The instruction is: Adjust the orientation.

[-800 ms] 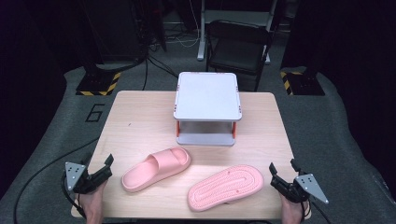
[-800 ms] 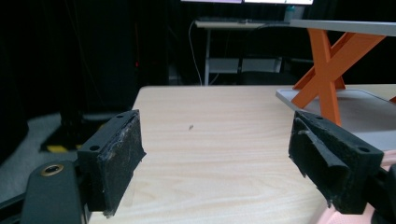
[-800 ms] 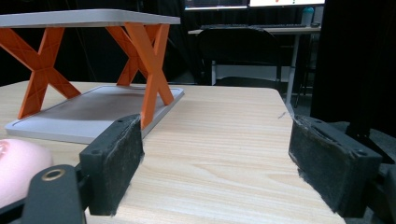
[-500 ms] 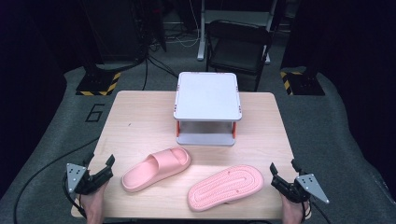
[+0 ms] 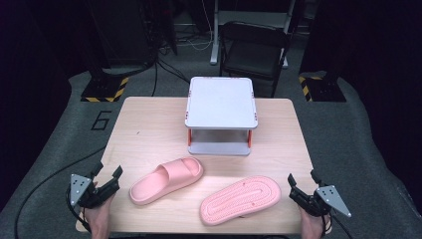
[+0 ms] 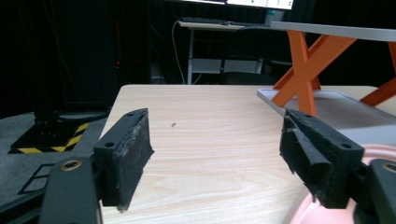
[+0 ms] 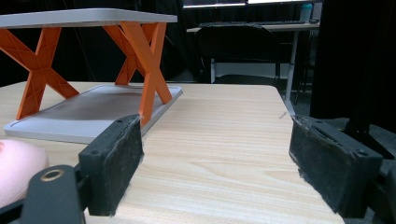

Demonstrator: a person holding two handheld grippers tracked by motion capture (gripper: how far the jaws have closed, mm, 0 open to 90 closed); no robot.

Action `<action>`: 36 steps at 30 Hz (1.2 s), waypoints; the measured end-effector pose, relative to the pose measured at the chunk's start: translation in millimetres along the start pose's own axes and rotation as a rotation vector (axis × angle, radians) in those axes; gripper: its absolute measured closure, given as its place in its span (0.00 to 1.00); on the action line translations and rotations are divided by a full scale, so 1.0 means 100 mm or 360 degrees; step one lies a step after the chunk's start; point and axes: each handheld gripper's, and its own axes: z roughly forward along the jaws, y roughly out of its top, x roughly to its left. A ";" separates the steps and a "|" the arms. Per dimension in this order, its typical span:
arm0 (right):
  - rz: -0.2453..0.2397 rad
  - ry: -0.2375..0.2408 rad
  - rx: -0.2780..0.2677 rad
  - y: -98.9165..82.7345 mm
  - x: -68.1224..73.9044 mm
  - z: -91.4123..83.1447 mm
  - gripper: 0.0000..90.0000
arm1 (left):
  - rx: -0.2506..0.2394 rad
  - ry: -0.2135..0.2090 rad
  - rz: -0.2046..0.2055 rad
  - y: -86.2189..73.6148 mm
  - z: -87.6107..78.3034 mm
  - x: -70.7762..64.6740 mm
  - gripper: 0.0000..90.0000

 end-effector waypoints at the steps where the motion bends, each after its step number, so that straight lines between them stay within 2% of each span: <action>1: -0.0006 0.0003 0.0000 0.00 0.01 0.00 0.19 | 0.0008 -0.0012 0.0012 0.00 0.00 -0.01 0.28; 4: -0.0016 0.0003 0.0009 0.00 0.01 0.00 0.19 | -0.0002 -0.0040 0.0008 0.00 0.00 -0.02 0.28; 6: -0.0011 0.0009 0.0009 0.00 0.01 0.01 0.19 | 0.0011 -0.0093 0.0019 0.01 0.01 -0.06 0.29; 8: -0.0010 0.0011 0.0011 0.00 0.01 0.01 0.19 | 0.0014 -0.0116 0.0027 0.01 0.02 -0.07 0.29; 10: -0.0005 0.0009 0.0007 0.00 0.01 0.00 0.19 | 0.0019 -0.0184 0.0034 0.01 0.04 -0.11 0.31; 13: 0.0010 0.0012 0.0001 0.00 0.01 0.00 0.19 | 0.0023 -0.0221 0.0041 0.02 0.06 -0.13 0.31; 15: 0.0012 0.0012 0.0003 0.01 0.00 -0.01 0.19 | 0.0053 -0.0307 0.0033 0.06 0.09 -0.14 0.30; 18: 0.0006 0.0010 0.0008 0.00 0.00 0.00 0.19 | 0.0104 -0.0384 0.0041 0.11 0.13 -0.15 0.32; 20: -0.0002 0.0015 0.0015 0.00 0.01 0.01 0.19 | 0.0122 -0.0398 0.0065 0.13 0.14 -0.15 0.32; 22: -0.0007 0.0024 0.0016 0.00 0.02 0.01 0.19 | 0.0202 -0.0489 0.0139 0.16 0.22 -0.19 0.34; 24: -0.0015 0.0026 0.0023 0.00 0.03 0.02 0.19 | 0.0244 -0.0526 0.0183 0.17 0.26 -0.22 0.34; 25: -0.0025 0.0028 0.0024 0.00 0.03 0.02 0.19 | 0.0244 -0.0526 0.0183 0.17 0.26 -0.22 0.34; 26: -0.0022 0.0036 0.0026 0.00 0.04 0.02 0.19 | 0.0277 -0.0583 0.0208 0.17 0.31 -0.26 0.35; 27: -0.0022 0.0033 0.0027 0.00 0.04 0.02 0.19 | 0.0277 -0.0583 0.0208 0.17 0.31 -0.26 0.36; 28: -0.0023 0.0032 0.0028 0.00 0.04 0.02 0.19 | 0.0307 -0.0612 0.0227 0.18 0.35 -0.29 0.36; 31: -0.0028 0.0029 0.0027 0.00 0.03 0.02 0.19 | 0.0313 -0.0629 0.0251 0.20 0.39 -0.33 0.36; 36: -0.0021 0.0026 0.0025 0.00 0.02 0.01 0.19 | 0.0301 -0.0639 0.0225 0.23 0.44 -0.36 0.37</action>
